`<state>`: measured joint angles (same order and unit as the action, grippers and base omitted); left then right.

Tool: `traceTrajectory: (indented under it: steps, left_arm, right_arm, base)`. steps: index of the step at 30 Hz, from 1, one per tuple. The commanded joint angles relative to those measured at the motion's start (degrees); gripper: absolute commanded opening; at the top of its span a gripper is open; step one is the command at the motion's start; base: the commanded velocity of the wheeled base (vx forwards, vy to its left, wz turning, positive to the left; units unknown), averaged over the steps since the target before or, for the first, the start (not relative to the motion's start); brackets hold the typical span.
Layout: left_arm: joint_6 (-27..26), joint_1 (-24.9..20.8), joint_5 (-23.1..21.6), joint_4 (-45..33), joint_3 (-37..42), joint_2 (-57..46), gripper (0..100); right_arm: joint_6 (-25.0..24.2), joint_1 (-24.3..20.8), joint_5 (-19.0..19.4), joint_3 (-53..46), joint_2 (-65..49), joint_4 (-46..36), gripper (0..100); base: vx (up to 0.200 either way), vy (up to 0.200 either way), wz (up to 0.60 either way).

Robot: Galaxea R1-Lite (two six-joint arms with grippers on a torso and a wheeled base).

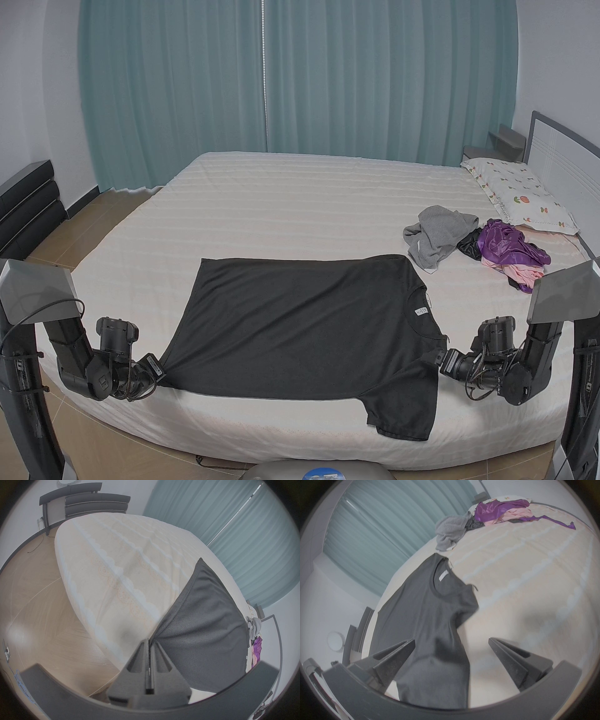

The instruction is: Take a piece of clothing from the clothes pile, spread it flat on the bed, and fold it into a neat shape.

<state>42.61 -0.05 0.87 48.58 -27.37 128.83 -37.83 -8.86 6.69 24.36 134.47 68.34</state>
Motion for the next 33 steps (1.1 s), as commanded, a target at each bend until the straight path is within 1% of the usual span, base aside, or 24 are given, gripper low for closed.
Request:
traceTrajectory:
  steps: [1, 2, 4, 5, 7, 10, 12, 13, 16, 29, 30, 33]
  left_arm:
    - [0.02, 0.05, 0.01, 0.02, 0.03, 0.11, 0]
    - [0.02, 0.05, 0.01, 0.02, 0.03, 0.11, 0]
    - [-0.07, 0.05, 0.01, 0.02, 0.03, 0.11, 0]
    - [-0.07, 0.05, 0.01, 0.02, 0.03, 0.11, 0]
    - [-0.07, 0.05, 0.01, 0.02, 0.03, 0.11, 0]
    - [-0.07, 0.05, 0.01, 0.02, 0.03, 0.11, 0]
    - [-0.07, 0.05, 0.01, 0.02, 0.03, 0.11, 0]
    - [-0.07, 0.05, -0.07, 0.02, 0.12, 0.11, 0]
    - [-0.07, -0.04, 0.01, 0.02, 0.12, 0.11, 0]
    - [-0.15, -0.04, 0.01, 0.02, 0.03, 0.37, 0]
    - [-0.15, -0.04, 0.01, 0.11, 0.12, 0.37, 0]
    - [-0.24, -0.04, 0.01, 0.11, 0.12, 0.37, 0]
  right_arm:
    - [2.93, -0.54, 4.03, -9.33, -2.73, 3.73, 100]
    - [3.02, -0.54, 4.21, -9.68, -2.64, 4.08, 100]
    - [3.73, -1.07, 5.61, -12.67, -0.97, 8.39, 100]
    - [3.73, -1.07, 5.61, -12.67, -0.97, 8.39, 100]
    - [4.43, -2.30, 5.61, -14.51, 2.02, 13.49, 100]
    - [4.34, -4.50, 5.08, -14.51, 5.10, 16.65, 100]
    - [4.34, -4.94, 5.08, -14.34, 5.80, 16.74, 100]
    - [4.34, -5.64, 4.65, -14.07, 6.77, 17.00, 100]
    - [4.43, -5.82, 2.80, -13.55, 7.12, 17.00, 100]
    - [3.73, -5.46, 2.45, -9.33, 8.00, 17.00, 100]
    - [3.73, -5.46, 2.45, -9.42, 7.91, 17.00, 0]
    - [3.55, -5.11, 2.45, -10.29, 6.85, 17.18, 0]
  base:
    - [0.000, 0.000, 0.00]
    - [0.000, 0.000, 0.00]
    - [0.000, 0.000, 0.00]
    - [0.000, 0.000, 0.00]
    - [0.000, 0.000, 0.00]
    - [0.000, 0.000, 0.00]
    - [0.000, 0.000, 0.00]
    - [0.000, 0.000, 0.00]
    - [0.000, 0.000, 0.00]
    - [0.000, 0.000, 0.00]
    - [0.000, 0.000, 0.00]
    - [0.000, 0.000, 0.00]
